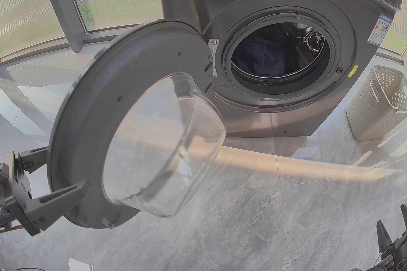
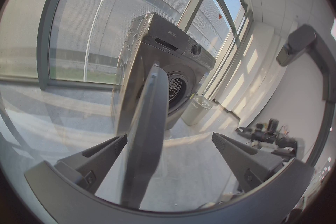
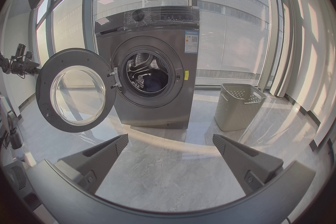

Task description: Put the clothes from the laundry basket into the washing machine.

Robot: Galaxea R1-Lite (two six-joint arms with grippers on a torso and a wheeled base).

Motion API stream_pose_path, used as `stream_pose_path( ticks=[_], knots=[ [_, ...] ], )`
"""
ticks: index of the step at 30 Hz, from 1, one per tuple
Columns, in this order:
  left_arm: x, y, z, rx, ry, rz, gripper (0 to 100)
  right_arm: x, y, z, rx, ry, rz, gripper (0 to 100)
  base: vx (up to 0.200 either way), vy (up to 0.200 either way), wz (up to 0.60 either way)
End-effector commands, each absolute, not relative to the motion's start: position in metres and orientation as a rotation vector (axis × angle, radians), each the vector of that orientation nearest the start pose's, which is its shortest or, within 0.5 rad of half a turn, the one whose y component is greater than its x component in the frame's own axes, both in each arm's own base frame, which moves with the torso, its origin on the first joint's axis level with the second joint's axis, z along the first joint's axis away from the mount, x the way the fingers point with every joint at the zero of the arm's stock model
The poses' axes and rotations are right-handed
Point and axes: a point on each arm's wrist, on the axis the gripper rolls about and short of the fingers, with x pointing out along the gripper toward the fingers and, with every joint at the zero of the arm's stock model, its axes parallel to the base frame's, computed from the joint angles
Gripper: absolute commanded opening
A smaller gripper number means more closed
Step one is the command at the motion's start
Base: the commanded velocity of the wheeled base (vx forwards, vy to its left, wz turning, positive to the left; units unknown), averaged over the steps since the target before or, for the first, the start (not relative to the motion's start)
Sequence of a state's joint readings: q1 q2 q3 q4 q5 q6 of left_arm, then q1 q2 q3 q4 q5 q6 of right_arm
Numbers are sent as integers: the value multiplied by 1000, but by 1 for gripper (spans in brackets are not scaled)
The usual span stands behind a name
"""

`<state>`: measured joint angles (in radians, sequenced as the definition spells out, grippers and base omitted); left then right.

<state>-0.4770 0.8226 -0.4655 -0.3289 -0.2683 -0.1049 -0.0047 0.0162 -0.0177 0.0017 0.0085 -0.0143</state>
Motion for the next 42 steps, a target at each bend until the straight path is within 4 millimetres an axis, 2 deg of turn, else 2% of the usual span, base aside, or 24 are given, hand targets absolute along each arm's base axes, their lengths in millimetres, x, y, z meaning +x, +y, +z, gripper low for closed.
stream_pose_path(
  ticks=[1,10,11,14,18,22,27,38,42],
  knots=[
    [66,-48,231,-163,70,-837,100,-22,0,76,-15,6,3,100,0,0,0],
    [65,-45,248,-197,-1,-773,100,-22,0,76,-15,6,6,100,0,0,0],
    [64,-39,258,-203,-52,-684,100,-22,0,76,-15,6,6,100,0,0,0],
    [65,-32,266,-200,-94,-571,100,-22,0,76,-15,6,6,100,0,0,0],
    [73,-28,261,-155,-73,-479,100,-22,0,76,-15,6,6,100,0,0,0],
    [91,-31,245,-79,8,-434,100,-22,0,76,-15,6,6,100,0,0,0],
    [97,-36,235,-58,61,-472,100,-22,0,76,-15,6,6,100,0,0,0],
    [96,-58,232,-51,101,-673,100,-22,0,76,-15,6,6,100,0,0,0],
    [110,-72,226,-48,163,-702,100,-22,0,76,-15,6,6,100,0,0,0]
  ],
)
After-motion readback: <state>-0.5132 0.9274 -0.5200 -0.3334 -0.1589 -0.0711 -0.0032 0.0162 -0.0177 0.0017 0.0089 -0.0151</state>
